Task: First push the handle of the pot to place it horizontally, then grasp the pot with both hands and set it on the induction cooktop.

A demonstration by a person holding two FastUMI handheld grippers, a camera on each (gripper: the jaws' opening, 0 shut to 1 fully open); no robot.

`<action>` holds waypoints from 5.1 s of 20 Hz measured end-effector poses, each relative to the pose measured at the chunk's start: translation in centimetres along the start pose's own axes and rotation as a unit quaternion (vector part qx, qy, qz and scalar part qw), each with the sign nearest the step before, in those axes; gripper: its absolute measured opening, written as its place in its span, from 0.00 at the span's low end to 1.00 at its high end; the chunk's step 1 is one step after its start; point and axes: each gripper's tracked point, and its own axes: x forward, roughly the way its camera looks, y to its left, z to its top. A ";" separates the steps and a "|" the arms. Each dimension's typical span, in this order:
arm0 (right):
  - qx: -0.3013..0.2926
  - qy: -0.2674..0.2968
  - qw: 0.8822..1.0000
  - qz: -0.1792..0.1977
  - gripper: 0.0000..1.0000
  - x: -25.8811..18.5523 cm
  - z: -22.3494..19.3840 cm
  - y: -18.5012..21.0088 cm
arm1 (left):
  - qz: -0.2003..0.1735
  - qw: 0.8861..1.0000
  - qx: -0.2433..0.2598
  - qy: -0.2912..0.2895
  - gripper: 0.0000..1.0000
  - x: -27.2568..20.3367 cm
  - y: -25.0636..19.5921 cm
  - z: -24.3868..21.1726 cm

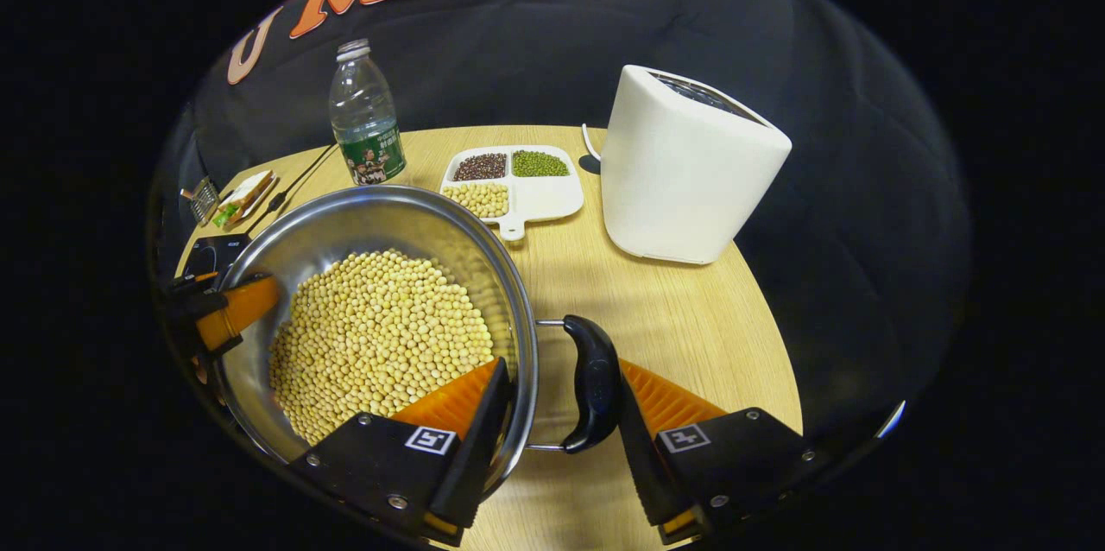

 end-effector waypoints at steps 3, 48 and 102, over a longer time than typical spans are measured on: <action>0.001 0.000 1.000 0.000 0.71 0.0 -0.1 0.1 | 0.002 1.000 0.004 -0.010 0.84 0.2 0.0 0.3; 0.004 -0.112 0.992 0.057 0.52 0.4 0.9 -0.2 | 0.085 0.988 -0.005 -0.128 0.78 -16.1 18.7 7.6; -0.016 -0.033 0.993 0.110 0.66 -0.9 4.4 -4.1 | 0.114 0.991 -0.043 -0.051 0.85 -7.9 35.0 0.5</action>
